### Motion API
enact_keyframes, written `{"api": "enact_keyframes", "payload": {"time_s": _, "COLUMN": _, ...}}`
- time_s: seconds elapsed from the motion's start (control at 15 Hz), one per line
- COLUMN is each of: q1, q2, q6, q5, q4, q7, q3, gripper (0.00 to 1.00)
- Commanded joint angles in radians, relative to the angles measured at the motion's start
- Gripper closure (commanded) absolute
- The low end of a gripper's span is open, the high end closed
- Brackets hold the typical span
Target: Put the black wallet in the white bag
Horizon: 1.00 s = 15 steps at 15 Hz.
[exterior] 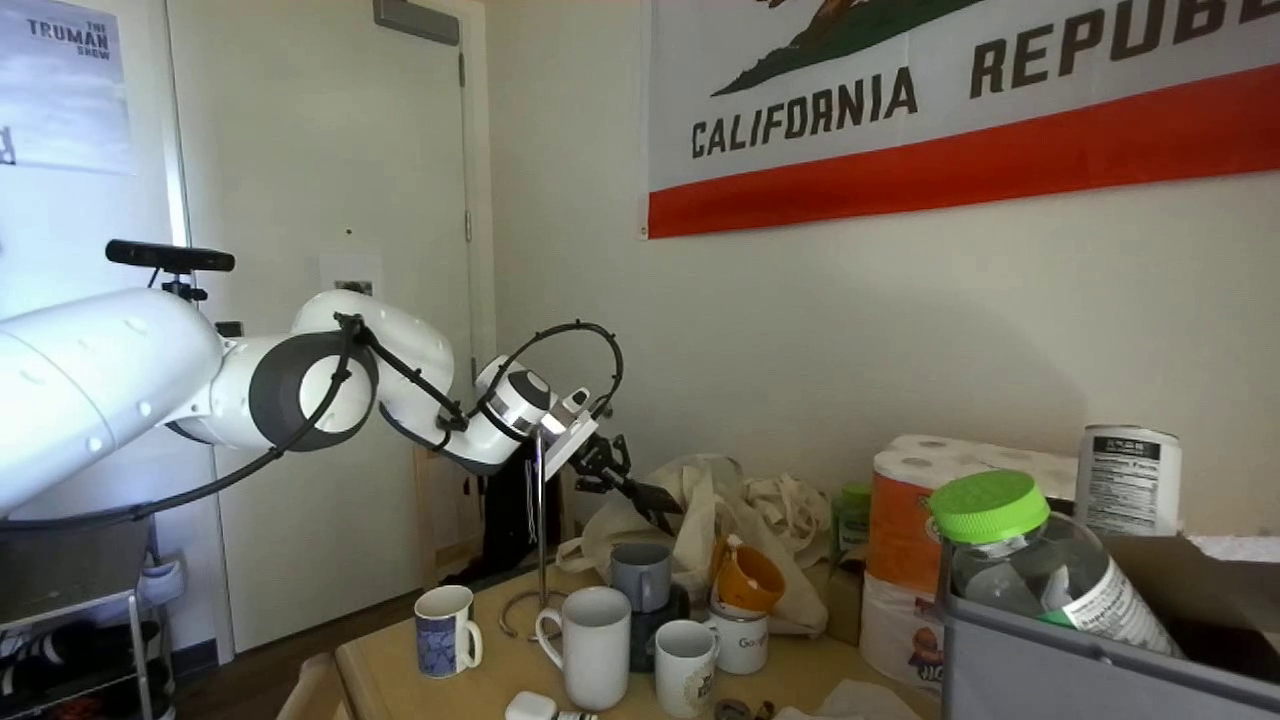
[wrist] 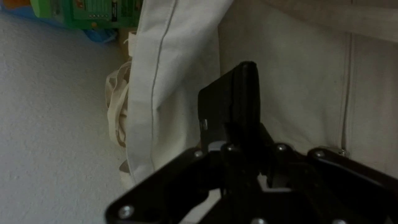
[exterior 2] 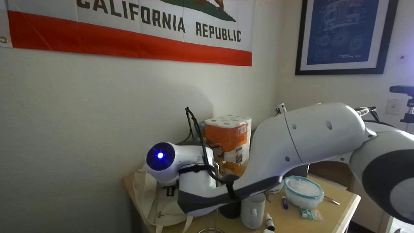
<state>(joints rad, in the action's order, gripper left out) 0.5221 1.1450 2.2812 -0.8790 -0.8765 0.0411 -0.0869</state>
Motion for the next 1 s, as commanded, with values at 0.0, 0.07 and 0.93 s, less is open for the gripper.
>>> {"api": "enact_keyframes", "payload": {"time_s": 0.0, "q1": 0.016, "q2": 0.037, "q6": -0.035, "q5": -0.027, "q4": 0.057, "q7": -0.001, "q3": -0.036, "gripper": 0.56}}
{"api": "enact_keyframes", "payload": {"time_s": 0.07, "q1": 0.016, "q2": 0.038, "q6": -0.033, "q5": -0.031, "q4": 0.058, "q7": -0.001, "q3": -0.044, "gripper": 0.49}}
{"api": "enact_keyframes", "payload": {"time_s": 0.93, "q1": 0.005, "q2": -0.120, "q6": -0.324, "q5": 0.137, "q4": 0.147, "q7": -0.239, "q3": 0.042, "gripper": 0.00}}
